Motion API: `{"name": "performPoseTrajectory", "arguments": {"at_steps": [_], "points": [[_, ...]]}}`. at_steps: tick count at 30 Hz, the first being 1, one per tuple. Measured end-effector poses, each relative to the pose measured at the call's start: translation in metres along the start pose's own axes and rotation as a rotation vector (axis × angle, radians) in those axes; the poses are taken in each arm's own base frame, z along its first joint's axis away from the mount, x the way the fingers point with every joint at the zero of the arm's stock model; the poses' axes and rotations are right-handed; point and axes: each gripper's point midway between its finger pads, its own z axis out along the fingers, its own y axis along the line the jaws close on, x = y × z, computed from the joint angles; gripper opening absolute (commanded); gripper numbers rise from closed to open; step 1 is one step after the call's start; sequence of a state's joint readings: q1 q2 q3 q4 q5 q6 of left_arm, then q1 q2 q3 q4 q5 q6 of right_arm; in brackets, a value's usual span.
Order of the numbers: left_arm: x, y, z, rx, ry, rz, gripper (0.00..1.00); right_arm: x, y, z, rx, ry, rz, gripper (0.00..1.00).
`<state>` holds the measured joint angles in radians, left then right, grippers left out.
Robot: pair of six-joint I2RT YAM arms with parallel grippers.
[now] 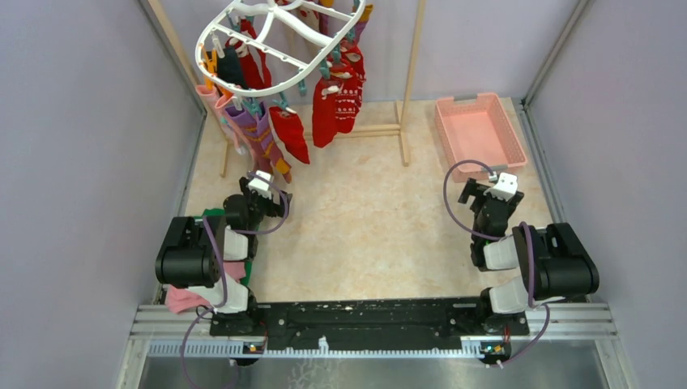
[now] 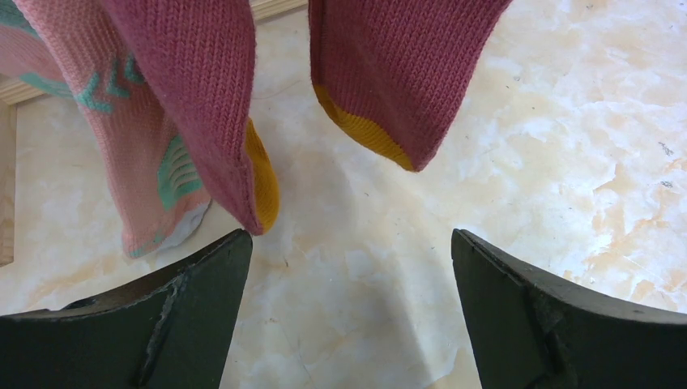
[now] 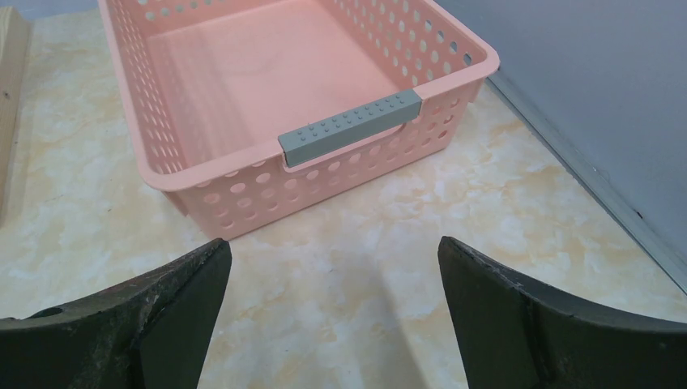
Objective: Remove the socks clipped to the hanger
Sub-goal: Move the bin to the center of the board.
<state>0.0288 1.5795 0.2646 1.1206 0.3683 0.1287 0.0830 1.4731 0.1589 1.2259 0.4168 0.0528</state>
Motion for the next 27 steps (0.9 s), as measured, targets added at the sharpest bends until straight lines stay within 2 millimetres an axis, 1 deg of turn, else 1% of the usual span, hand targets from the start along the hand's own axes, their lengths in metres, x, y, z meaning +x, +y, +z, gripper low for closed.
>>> {"name": "performPoseTrajectory", "arguments": {"at_steps": [8,10,12,14,16,18,20,21,23,25,27], "points": [[0.0,0.0,0.0,-0.001,-0.001,-0.001,0.99,0.0,0.0,0.0,0.001,0.0,0.0,0.99],[-0.001,0.001,-0.001,-0.008,-0.003,-0.005,0.99,-0.003,0.0,-0.004,0.015,0.004,-0.015,0.99],[-0.004,0.003,-0.003,-0.019,-0.011,-0.008,0.99,-0.009,0.007,-0.008,0.028,0.028,-0.019,0.99],[-0.009,0.003,-0.003,-0.005,-0.009,-0.008,0.99,-0.027,0.016,-0.006,0.039,0.046,0.026,0.99],[-0.015,0.001,0.002,0.035,0.031,-0.003,0.99,-0.057,0.022,-0.002,0.057,0.053,0.11,0.99],[-0.033,0.005,0.016,0.074,0.079,-0.007,0.99,-0.086,0.026,-0.003,0.067,0.046,0.218,0.99],[-0.059,0.012,0.029,0.098,0.102,0.005,0.99,-0.103,0.028,-0.007,0.052,0.051,0.301,0.99],[-0.069,0.013,0.031,0.111,0.111,0.014,0.99,-0.107,0.029,-0.01,0.038,0.058,0.329,0.99],[-0.079,0.011,0.026,0.136,0.135,0.024,0.99,-0.104,0.032,-0.013,0.01,0.091,0.363,0.99],[-0.078,0.004,0.013,0.17,0.181,0.018,0.99,-0.091,0.036,-0.013,-0.002,0.173,0.347,0.99],[-0.073,-0.007,-0.004,0.21,0.235,-0.005,0.99,-0.083,0.044,-0.006,-0.011,0.252,0.319,0.96]]}}
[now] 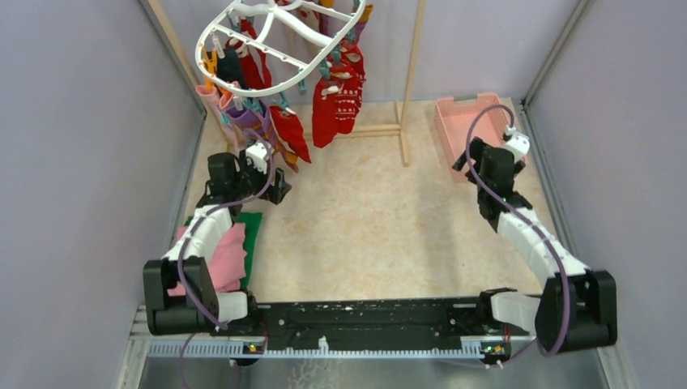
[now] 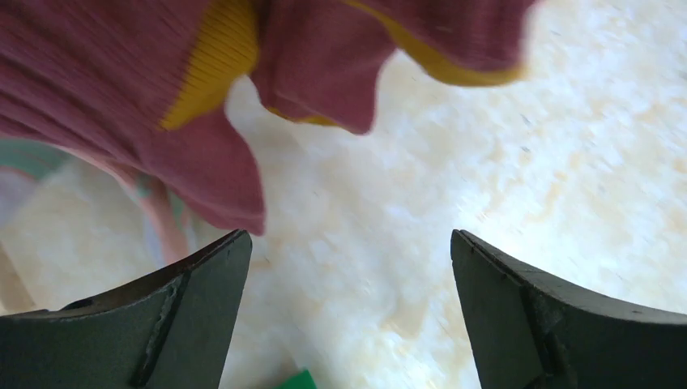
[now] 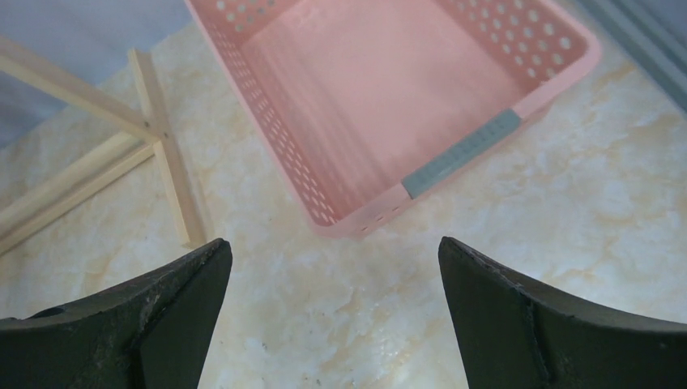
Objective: Remove the socks clipped to the hanger
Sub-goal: Move the bin to the center of the board.
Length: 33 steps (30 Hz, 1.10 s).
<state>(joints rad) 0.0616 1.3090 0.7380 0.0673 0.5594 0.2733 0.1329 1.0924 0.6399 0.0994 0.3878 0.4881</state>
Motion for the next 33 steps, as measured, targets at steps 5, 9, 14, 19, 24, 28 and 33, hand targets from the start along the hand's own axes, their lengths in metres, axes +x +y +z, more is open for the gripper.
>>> {"name": "performPoseTrajectory", "arguments": {"at_steps": [5,9,14,19,24,28,33], "points": [[0.003,-0.027,-0.03,0.078,0.067,-0.034,0.99,-0.001,0.028,0.031,-0.018,0.109,-0.058,0.9],[-0.027,-0.037,-0.05,0.106,0.053,-0.018,0.99,0.0,0.042,0.058,-0.014,0.152,-0.101,0.86],[-0.059,-0.047,-0.068,0.147,0.038,-0.006,0.99,0.014,0.049,0.09,0.0,0.207,-0.159,0.79],[-0.091,-0.059,-0.085,0.23,0.083,-0.032,0.99,0.035,0.052,0.113,0.013,0.264,-0.214,0.72],[-0.125,-0.071,-0.108,0.267,0.061,-0.011,0.99,0.054,0.049,0.123,0.022,0.308,-0.26,0.39],[-0.136,-0.079,-0.121,0.284,0.055,-0.017,0.99,0.065,0.048,0.126,0.019,0.333,-0.293,0.09],[-0.144,-0.082,-0.128,0.281,0.055,-0.025,0.99,0.068,0.049,0.122,0.017,0.339,-0.304,0.0]]}}
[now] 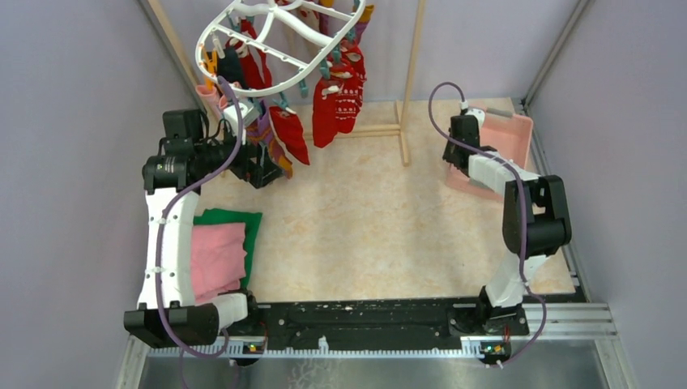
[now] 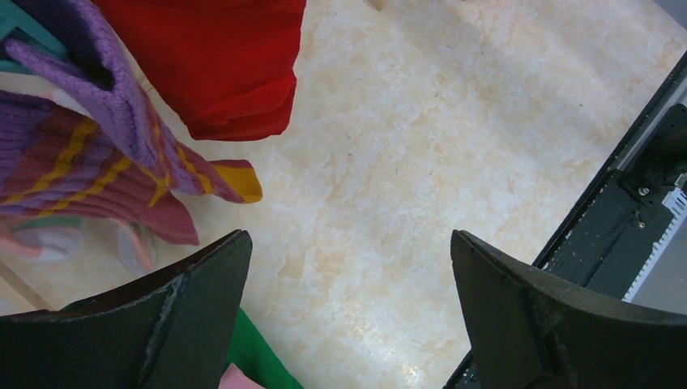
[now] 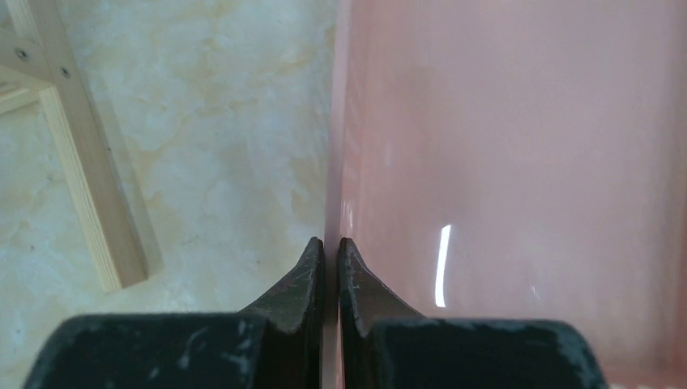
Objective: Remove the socks clipped to the hanger
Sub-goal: Move the bin to the center of the board.
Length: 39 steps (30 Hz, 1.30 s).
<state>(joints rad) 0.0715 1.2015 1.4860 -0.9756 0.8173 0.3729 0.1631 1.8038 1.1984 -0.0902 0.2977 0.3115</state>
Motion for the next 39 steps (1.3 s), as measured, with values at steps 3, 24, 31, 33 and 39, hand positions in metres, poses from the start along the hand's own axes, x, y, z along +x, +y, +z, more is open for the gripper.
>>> {"name": "performPoseTrajectory", "arguments": {"at_steps": [3,24,31,33,39], "points": [[-0.002,-0.001,-0.003,-0.007,0.003,-0.001,0.99,0.008,-0.007,-0.014,0.01,0.003,0.01,0.0],[-0.001,0.003,-0.009,-0.041,0.032,0.031,0.99,0.143,0.076,-0.247,-0.308,0.051,-0.086,0.0],[-0.003,0.003,-0.009,-0.04,0.035,0.034,0.99,0.191,0.098,-0.289,-0.471,0.127,-0.298,0.0],[-0.005,0.004,-0.009,-0.041,0.032,0.037,0.99,0.204,0.107,-0.291,-0.525,0.155,-0.385,0.0],[-0.011,0.005,-0.011,-0.046,0.025,0.045,0.99,0.23,0.131,-0.298,-0.71,0.19,-0.664,0.09]]}}
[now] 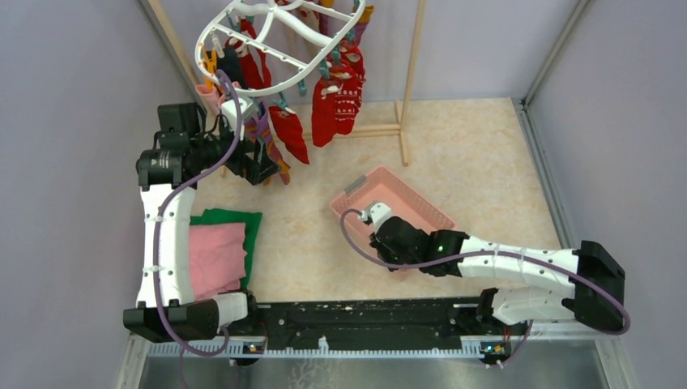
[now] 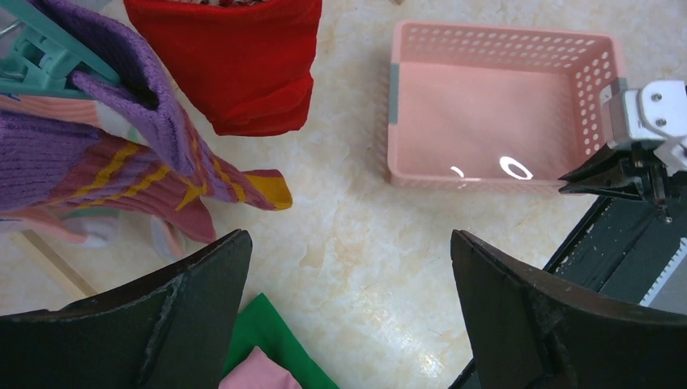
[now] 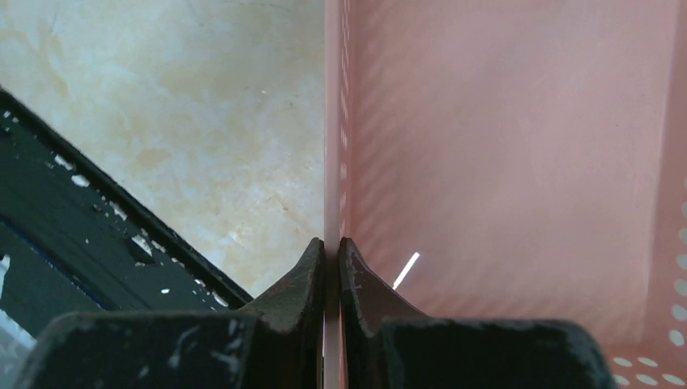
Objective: Remove the socks clipped to the hanger
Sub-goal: Move the bin to the center of the board.
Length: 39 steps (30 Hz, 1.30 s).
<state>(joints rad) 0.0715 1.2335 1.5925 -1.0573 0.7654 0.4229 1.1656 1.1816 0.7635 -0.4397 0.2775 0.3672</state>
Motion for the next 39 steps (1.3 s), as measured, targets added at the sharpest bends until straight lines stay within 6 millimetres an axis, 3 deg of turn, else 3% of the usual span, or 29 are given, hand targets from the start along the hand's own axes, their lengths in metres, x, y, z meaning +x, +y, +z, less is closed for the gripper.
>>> {"name": "performPoseTrajectory", "arguments": {"at_steps": [4,8,12,14,17,20,24,27,33,39], "points": [[-0.001,0.0,-0.001,-0.003,0.001,0.001,0.99,-0.008,0.014,0.001,-0.087,-0.01,-0.126,0.18],[-0.001,0.0,-0.001,-0.004,0.001,0.001,0.99,-0.004,0.022,0.002,-0.148,0.007,-0.202,0.39],[-0.001,0.0,-0.002,-0.005,0.0,0.002,0.99,0.001,0.017,0.001,-0.126,0.035,-0.225,0.66],[-0.001,0.0,-0.002,-0.006,0.0,0.002,0.99,-0.006,0.013,-0.003,-0.099,0.027,-0.213,0.73],[-0.003,0.0,-0.003,-0.01,-0.002,0.006,0.99,-0.03,0.008,-0.016,-0.045,-0.038,-0.144,0.8],[-0.008,0.0,-0.006,-0.017,-0.01,0.015,0.99,-0.071,-0.004,-0.035,0.023,-0.168,0.062,0.98],[-0.015,-0.002,-0.01,-0.023,-0.024,0.031,0.99,-0.108,-0.026,-0.043,0.095,-0.301,0.341,0.99],[-0.017,-0.002,-0.012,-0.026,-0.028,0.034,0.99,-0.128,-0.033,-0.024,0.172,-0.316,0.444,0.99],[-0.022,0.005,-0.013,-0.057,-0.021,0.021,0.99,-0.161,-0.021,0.051,0.256,-0.285,0.484,0.94],[-0.035,0.009,-0.016,-0.078,-0.031,0.018,0.99,-0.184,-0.016,0.113,0.32,-0.262,0.476,0.77]]}}
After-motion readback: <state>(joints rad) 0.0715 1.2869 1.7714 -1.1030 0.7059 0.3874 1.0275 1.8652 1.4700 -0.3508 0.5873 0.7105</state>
